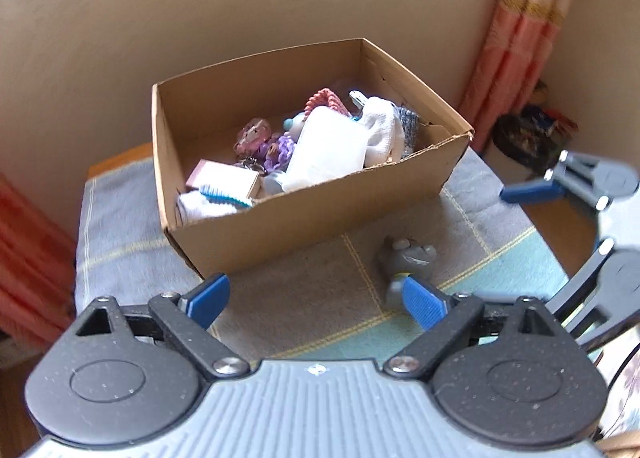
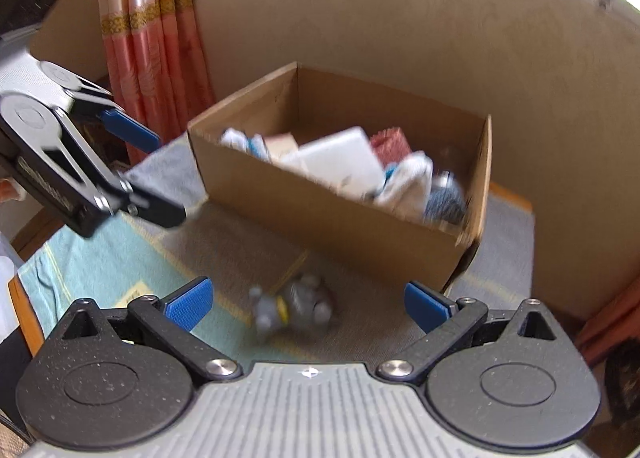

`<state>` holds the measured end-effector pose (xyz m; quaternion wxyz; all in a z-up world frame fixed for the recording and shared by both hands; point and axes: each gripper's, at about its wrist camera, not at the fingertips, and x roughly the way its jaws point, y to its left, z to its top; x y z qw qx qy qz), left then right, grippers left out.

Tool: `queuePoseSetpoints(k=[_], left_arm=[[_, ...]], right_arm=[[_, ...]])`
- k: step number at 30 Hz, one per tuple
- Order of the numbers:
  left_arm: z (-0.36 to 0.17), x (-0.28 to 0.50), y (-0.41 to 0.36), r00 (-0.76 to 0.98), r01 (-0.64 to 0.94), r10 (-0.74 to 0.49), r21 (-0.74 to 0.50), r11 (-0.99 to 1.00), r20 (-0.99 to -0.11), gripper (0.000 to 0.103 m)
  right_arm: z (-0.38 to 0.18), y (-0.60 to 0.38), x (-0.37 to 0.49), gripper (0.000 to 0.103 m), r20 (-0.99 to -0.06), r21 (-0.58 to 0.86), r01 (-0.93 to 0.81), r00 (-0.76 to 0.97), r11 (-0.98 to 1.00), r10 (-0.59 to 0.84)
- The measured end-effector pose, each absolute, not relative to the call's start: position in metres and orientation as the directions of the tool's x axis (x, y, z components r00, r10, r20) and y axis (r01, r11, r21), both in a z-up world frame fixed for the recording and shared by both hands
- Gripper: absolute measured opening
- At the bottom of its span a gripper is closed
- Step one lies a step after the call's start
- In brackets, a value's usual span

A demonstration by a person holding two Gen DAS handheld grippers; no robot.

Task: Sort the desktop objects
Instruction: 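Close the right tool on the grey elephant toy on the table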

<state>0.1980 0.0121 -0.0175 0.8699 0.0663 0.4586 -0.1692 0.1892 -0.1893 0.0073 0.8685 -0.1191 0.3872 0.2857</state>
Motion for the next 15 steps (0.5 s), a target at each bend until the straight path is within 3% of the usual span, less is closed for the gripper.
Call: queuePoseSetpoints(k=[15], left_arm=[[-0.034, 0.165, 0.024, 0.606, 0.204, -0.152, -0.032, 0.978, -0.781, 0.094]], right_arm=[[-0.042, -0.182, 0.208, 0.103, -0.773, 0.055, -0.609, 0.476, 0.792, 0.42]])
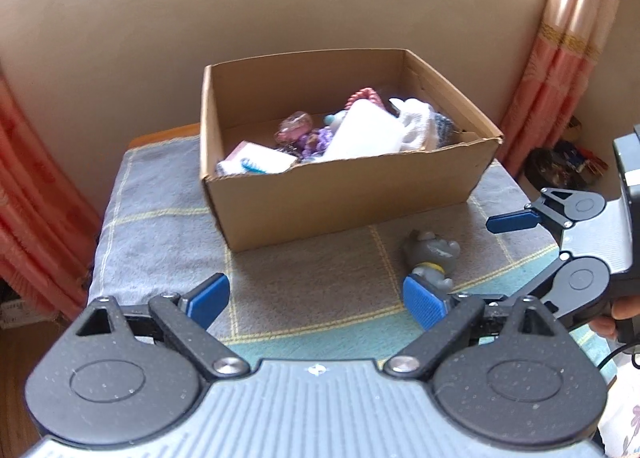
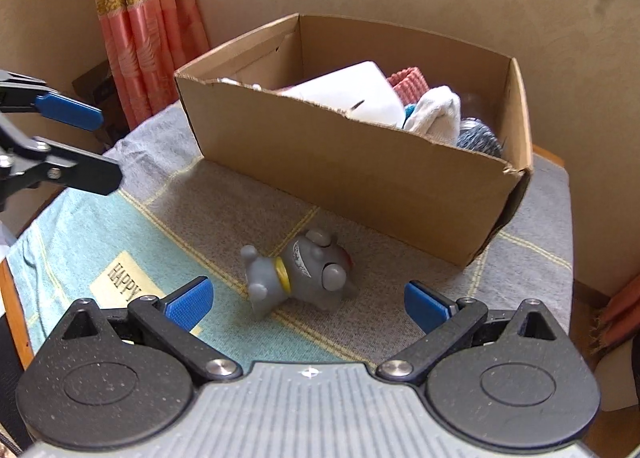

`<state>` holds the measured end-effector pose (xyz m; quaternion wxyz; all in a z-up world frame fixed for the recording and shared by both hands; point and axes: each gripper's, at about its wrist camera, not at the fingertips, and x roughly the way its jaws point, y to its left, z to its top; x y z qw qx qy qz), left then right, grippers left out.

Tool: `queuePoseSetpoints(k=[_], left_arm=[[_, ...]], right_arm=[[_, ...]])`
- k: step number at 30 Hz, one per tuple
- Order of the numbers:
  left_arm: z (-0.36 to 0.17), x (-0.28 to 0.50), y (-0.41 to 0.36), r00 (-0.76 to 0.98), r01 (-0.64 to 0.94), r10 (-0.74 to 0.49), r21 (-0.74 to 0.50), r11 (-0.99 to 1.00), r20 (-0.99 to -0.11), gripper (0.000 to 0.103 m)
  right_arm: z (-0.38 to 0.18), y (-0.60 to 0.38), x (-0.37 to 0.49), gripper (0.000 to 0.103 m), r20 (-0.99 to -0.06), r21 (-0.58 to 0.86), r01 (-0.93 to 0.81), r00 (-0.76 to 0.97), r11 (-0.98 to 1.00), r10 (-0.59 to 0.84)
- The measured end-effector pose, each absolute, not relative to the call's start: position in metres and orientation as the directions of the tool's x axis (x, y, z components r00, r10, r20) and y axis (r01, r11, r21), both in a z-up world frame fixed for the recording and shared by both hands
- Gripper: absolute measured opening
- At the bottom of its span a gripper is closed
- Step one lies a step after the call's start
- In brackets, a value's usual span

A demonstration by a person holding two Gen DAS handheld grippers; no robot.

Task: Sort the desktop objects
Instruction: 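Close the right tool on the grey elephant toy on the table, then lift the grey elephant toy with right tool and drop it into the box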

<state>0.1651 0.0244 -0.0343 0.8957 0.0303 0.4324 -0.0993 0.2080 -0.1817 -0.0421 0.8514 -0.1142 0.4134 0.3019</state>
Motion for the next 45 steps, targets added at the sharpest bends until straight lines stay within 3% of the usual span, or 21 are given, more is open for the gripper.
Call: queuePoseSetpoints(k=[11, 18, 27, 45], left_arm=[[-0.051, 0.156, 0.035, 0.567, 0.159, -0.15, -0.071, 0.985, -0.81, 0.094], [-0.052, 0.152, 0.033, 0.556, 0.172, -0.165, -0.081, 0.982, -0.814, 0.094], [-0.048, 0.147, 0.032, 0.569, 0.168, -0.163, -0.081, 0.983, -0.806, 0.094], [-0.043, 0.146, 0.039, 0.578, 0.136, -0.171, -0.112, 0.984, -0.798, 0.094]], right_arm=[[-0.064, -0.153, 0.229, 0.098, -0.809, 0.027, -0.687, 0.412, 0.727, 0.419], [-0.072, -0.147, 0.233, 0.08, -0.83, -0.014, -0.699, 0.407, 0.715, 0.382], [-0.052, -0.153, 0.222, 0.08, -0.821, -0.026, -0.703, 0.42, 0.71, 0.387], [0.046, -0.148, 0.223, 0.079, -0.724, -0.079, -0.734, 0.507, 0.674, 0.468]])
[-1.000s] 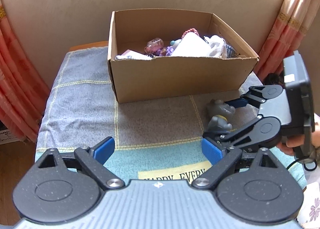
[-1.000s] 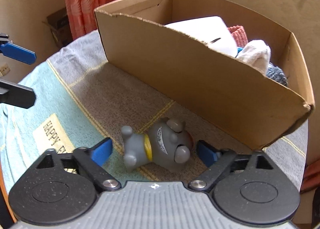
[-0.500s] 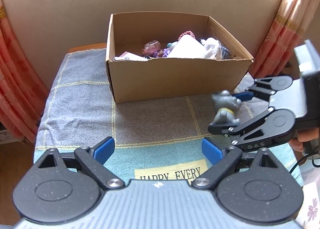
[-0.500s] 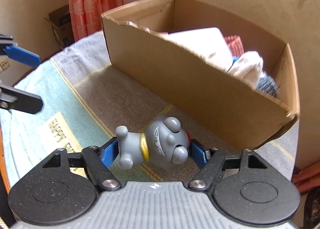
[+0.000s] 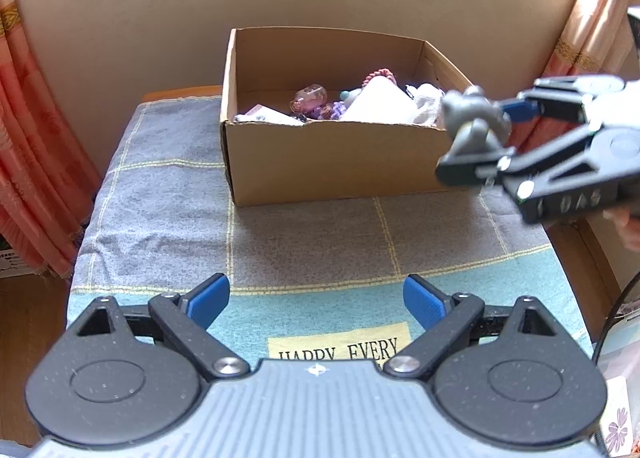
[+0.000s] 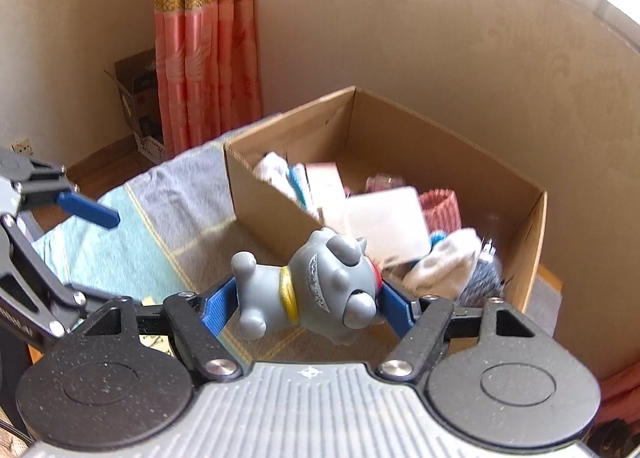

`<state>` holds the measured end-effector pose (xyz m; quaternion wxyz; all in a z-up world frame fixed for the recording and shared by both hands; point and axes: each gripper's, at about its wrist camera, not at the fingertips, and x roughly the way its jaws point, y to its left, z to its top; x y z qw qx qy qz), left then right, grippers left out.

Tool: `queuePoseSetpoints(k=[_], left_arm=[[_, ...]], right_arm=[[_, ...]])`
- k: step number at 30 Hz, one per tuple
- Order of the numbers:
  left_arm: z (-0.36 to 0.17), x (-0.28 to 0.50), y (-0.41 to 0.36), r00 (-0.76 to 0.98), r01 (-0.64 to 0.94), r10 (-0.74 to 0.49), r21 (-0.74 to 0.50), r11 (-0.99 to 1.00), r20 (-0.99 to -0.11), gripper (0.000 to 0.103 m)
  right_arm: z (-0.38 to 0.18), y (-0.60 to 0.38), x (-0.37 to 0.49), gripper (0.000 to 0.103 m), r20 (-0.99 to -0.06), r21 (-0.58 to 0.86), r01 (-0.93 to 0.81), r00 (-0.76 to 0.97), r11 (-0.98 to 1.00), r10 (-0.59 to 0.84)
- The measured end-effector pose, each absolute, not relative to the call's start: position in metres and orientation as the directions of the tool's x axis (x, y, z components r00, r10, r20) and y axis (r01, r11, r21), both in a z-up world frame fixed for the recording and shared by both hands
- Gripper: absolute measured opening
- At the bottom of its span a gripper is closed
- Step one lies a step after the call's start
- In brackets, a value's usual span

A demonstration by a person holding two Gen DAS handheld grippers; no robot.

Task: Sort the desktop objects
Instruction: 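Lift the grey elephant toy with right tool and drop it into the box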

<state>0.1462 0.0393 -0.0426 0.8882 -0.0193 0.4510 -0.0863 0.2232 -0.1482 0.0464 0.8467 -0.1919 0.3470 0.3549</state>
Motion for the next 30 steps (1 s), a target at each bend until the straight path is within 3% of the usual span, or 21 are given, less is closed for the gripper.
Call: queuePoseSetpoints(k=[21, 23, 25, 30], left_arm=[[-0.042, 0.143, 0.058, 0.62, 0.083, -0.154, -0.13, 0.988, -0.77, 0.094], [-0.041, 0.142, 0.059, 0.62, 0.084, -0.151, -0.126, 0.988, -0.77, 0.094], [-0.041, 0.142, 0.06, 0.62, 0.078, -0.146, -0.125, 0.989, -0.771, 0.094], [-0.039, 0.141, 0.06, 0.627, 0.063, -0.131, -0.118, 0.991, -0.768, 0.094]], right_arm=[[0.092, -0.092, 0.313, 0.08, -0.687, -0.118, -0.703, 0.567, 0.701, 0.453], [0.09, -0.087, 0.314, 0.084, -0.686, -0.142, -0.69, 0.586, 0.709, 0.432], [0.091, -0.084, 0.312, 0.095, -0.683, -0.156, -0.68, 0.599, 0.717, 0.419], [0.094, -0.082, 0.305, 0.101, -0.695, -0.167, -0.655, 0.608, 0.737, 0.384]])
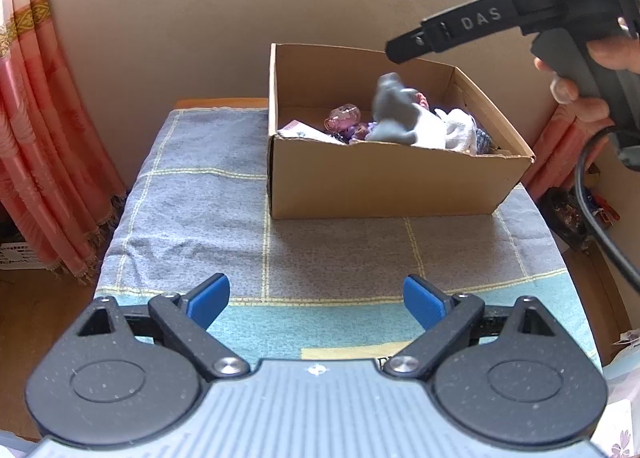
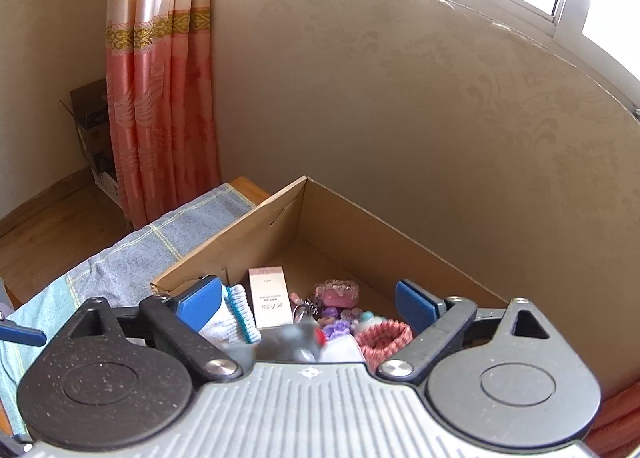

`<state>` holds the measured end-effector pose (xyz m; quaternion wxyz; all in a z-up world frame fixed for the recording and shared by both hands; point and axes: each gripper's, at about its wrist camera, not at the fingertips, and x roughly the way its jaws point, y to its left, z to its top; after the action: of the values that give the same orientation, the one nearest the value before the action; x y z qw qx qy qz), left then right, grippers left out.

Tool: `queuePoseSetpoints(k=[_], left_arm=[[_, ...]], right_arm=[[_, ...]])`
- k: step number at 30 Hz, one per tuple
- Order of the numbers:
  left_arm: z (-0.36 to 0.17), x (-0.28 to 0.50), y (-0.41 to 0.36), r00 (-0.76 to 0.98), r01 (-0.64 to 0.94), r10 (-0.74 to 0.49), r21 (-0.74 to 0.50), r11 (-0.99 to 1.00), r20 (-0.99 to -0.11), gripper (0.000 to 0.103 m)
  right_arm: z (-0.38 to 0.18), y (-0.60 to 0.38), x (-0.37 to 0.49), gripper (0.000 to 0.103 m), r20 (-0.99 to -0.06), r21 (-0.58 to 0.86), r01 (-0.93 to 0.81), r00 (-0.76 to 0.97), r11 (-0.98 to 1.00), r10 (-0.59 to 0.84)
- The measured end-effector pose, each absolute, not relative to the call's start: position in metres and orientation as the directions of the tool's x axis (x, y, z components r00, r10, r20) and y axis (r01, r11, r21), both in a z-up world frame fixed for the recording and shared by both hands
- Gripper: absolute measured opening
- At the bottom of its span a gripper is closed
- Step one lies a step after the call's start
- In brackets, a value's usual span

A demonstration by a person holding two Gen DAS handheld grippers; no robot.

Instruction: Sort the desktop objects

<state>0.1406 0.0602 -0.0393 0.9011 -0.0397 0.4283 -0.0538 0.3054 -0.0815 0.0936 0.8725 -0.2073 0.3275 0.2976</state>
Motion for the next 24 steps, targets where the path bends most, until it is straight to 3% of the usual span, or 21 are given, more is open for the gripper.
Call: queuePoseSetpoints(k=[15, 24], left_arm=[[-0.025, 0.129, 0.059, 0.696, 0.03, -0.06, -0.055, 0.998, -0.716, 0.094], [-0.024, 0.131, 0.05, 0.674, 0.04, -0.054, -0.036, 0.999, -0.737, 0.094]], right_arm=[[0.1, -0.111, 0.263, 0.103, -0.779, -0.054, -0.57, 0.537, 0.82, 0.322], [0.054, -0.156, 0.22, 0.103, -0.844, 0.054, -0.326, 0.49, 0.944, 0.218]])
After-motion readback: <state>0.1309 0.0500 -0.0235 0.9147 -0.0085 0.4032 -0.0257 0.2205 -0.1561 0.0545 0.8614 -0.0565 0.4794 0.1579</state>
